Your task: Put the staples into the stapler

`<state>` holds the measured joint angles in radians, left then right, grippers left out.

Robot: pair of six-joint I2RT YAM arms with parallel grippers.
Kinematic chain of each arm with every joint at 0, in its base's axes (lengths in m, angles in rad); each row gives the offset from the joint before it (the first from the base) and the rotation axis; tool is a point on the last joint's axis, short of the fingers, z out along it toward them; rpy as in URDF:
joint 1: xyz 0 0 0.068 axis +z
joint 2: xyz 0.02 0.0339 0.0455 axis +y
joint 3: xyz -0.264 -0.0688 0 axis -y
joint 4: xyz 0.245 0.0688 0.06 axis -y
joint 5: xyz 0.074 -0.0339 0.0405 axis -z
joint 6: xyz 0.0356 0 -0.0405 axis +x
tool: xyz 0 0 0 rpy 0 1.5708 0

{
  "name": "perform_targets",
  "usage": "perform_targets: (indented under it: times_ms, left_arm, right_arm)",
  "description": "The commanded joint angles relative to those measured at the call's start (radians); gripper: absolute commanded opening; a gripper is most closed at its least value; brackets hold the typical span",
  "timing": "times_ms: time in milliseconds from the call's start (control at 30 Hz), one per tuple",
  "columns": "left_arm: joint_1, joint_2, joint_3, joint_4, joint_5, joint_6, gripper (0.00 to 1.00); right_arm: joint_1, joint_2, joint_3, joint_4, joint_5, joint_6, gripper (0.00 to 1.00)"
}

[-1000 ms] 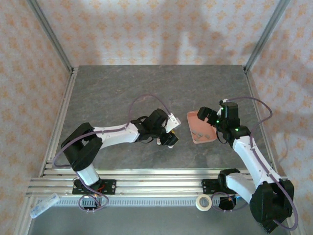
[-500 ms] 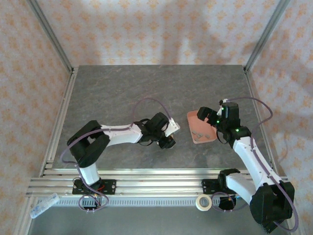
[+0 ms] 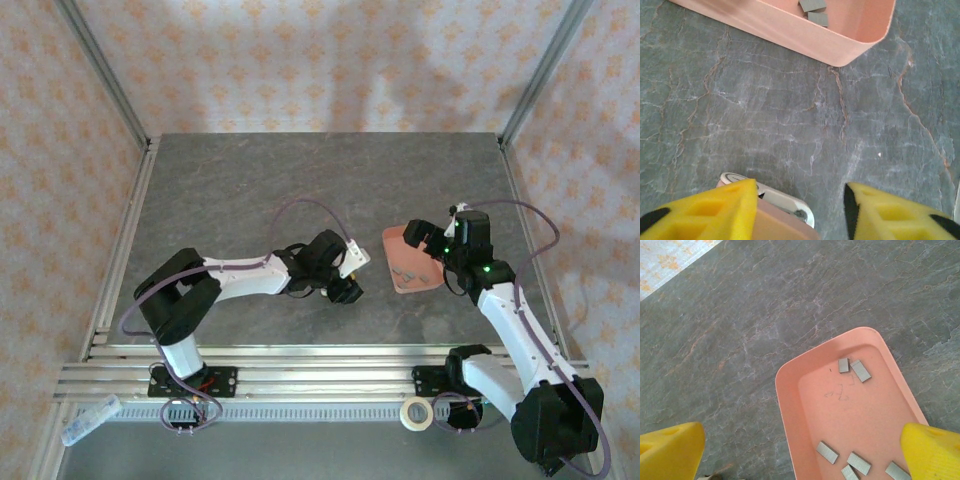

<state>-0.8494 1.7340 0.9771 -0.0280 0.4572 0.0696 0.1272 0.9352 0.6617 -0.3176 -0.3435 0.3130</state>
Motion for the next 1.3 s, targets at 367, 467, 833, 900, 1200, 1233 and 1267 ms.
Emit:
perform_targets:
  times_ms: [367, 467, 833, 900, 1200, 1233, 1267]
  left_arm:
    - [-0.03, -0.07, 0.109, -0.324, -0.179, 0.201, 0.82]
    - [-0.047, -0.044, 0.126, -0.356, -0.213, 0.248, 0.85]
    - [-0.062, 0.074, 0.189, -0.34, -0.261, 0.252, 0.74]
    - [-0.062, 0.07, 0.201, -0.341, -0.266, 0.243, 0.67]
    - [-0.051, 0.033, 0.243, -0.367, -0.25, 0.217, 0.46]
    - [-0.048, 0.031, 0.247, -0.367, -0.245, 0.212, 0.43]
    - [-0.046, 0.028, 0.251, -0.367, -0.244, 0.208, 0.39]
  right_arm:
    - [-0.004, -0.026, 0.002, -0.029, -0.068, 0.011, 1.0]
    - [-0.005, -0.026, -0.003, -0.027, -0.072, 0.014, 1.0]
    - [-0.004, -0.03, -0.006, -0.029, -0.078, 0.017, 1.0]
    - [-0.004, -0.032, -0.005, -0.032, -0.079, 0.016, 1.0]
    - [-0.002, -0.033, -0.021, -0.026, -0.104, 0.034, 1.0]
    - [-0.003, -0.033, -0.027, -0.023, -0.113, 0.042, 1.0]
    - [-0.002, -0.035, -0.034, -0.022, -0.121, 0.049, 1.0]
